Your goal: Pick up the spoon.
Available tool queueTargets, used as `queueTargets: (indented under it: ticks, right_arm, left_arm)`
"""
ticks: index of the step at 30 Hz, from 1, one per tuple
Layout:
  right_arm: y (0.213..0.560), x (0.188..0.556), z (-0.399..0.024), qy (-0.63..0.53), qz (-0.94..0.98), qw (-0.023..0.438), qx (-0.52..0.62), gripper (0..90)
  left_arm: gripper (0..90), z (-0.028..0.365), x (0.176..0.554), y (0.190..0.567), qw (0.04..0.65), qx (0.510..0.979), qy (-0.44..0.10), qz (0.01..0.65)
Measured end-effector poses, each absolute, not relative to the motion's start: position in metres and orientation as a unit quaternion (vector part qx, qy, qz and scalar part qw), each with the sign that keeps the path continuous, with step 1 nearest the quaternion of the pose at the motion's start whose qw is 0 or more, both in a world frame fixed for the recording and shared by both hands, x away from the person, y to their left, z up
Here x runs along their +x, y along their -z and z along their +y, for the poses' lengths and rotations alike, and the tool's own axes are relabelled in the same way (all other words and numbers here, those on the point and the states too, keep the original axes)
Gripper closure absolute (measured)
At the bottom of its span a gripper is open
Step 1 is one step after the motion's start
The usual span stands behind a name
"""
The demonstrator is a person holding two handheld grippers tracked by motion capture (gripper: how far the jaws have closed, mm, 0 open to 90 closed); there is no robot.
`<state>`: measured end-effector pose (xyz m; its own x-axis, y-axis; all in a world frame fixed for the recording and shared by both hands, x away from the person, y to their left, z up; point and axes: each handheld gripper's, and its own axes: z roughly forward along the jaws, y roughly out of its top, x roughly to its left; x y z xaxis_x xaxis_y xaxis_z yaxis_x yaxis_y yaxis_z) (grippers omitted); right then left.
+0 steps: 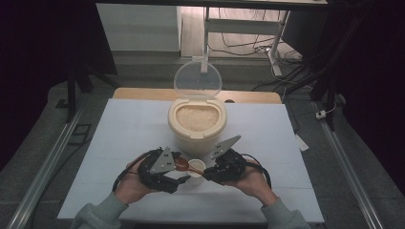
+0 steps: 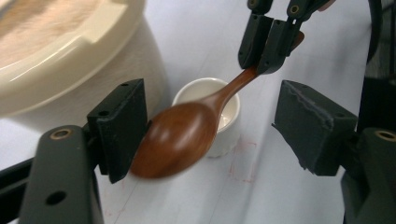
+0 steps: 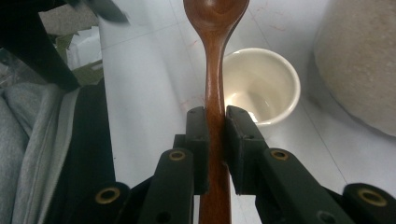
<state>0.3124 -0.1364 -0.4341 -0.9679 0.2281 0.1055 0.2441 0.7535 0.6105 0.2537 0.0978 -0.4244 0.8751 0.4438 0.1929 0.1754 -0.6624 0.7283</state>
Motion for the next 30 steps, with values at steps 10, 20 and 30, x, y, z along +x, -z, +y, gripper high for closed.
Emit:
queueTargets:
  ticks: [10,20,30]
  right_arm:
    - [0.433,0.308,-0.125,0.315,-0.943,0.009,-0.107,79.3]
    - [0.432,0.305,-0.116,0.31,-0.946,0.01,-0.089,79.2]
    - [0.429,0.3,-0.111,0.311,-0.948,0.008,-0.067,79.2]
  left_arm:
    - [35.8,0.084,0.264,0.43,0.339,0.917,-0.149,0.151]
    - [48.8,0.075,0.264,0.439,0.293,0.938,-0.144,0.116]
    - [63.9,0.07,0.261,0.445,0.261,0.948,-0.157,0.097]
